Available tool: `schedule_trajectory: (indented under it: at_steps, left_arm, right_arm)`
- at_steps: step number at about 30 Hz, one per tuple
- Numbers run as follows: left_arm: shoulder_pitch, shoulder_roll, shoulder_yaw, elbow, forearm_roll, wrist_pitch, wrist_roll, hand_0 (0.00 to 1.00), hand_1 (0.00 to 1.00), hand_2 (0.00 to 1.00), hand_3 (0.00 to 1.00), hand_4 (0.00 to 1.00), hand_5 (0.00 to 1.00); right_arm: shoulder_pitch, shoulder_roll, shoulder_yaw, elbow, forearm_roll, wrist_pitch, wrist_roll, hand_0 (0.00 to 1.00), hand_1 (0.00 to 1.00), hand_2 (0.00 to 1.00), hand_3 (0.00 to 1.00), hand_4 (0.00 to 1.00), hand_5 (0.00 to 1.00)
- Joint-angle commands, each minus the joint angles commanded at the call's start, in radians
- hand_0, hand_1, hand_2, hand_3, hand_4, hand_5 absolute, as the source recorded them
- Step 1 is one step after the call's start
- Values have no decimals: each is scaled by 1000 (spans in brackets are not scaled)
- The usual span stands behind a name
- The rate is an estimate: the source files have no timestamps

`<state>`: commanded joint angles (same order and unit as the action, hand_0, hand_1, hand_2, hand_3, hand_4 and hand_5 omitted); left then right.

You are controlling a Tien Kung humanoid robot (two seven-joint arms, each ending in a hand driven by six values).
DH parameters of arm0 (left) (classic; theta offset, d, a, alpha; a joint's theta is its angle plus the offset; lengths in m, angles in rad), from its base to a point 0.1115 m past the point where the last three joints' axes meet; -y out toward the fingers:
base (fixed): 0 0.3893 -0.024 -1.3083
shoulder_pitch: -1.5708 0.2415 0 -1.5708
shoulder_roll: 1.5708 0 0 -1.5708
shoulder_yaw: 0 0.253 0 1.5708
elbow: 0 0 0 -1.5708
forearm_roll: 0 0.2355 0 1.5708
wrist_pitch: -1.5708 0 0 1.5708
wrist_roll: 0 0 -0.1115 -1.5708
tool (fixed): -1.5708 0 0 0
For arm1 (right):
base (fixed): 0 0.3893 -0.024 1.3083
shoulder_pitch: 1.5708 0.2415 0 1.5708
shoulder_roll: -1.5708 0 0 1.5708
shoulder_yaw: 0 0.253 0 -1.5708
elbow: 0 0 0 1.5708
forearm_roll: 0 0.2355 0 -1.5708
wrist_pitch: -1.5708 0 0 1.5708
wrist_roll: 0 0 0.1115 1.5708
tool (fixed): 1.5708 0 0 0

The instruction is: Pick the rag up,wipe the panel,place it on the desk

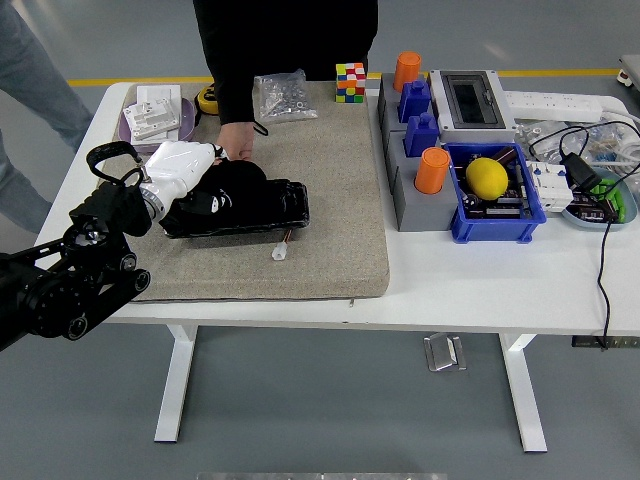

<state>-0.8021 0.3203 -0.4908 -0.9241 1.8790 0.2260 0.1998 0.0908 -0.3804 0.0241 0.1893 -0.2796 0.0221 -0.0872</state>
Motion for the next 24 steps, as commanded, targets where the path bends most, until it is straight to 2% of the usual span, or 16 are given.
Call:
schedule_trajectory:
  at_steps: [24]
  left_arm:
    - [-41, -46, 67, -40, -9, -2, 9, 217, 136, 452, 355, 230, 2]
  right_arm:
    - [-1, 3, -9, 0, -1, 2, -1, 719, 635, 688, 600, 992, 431]
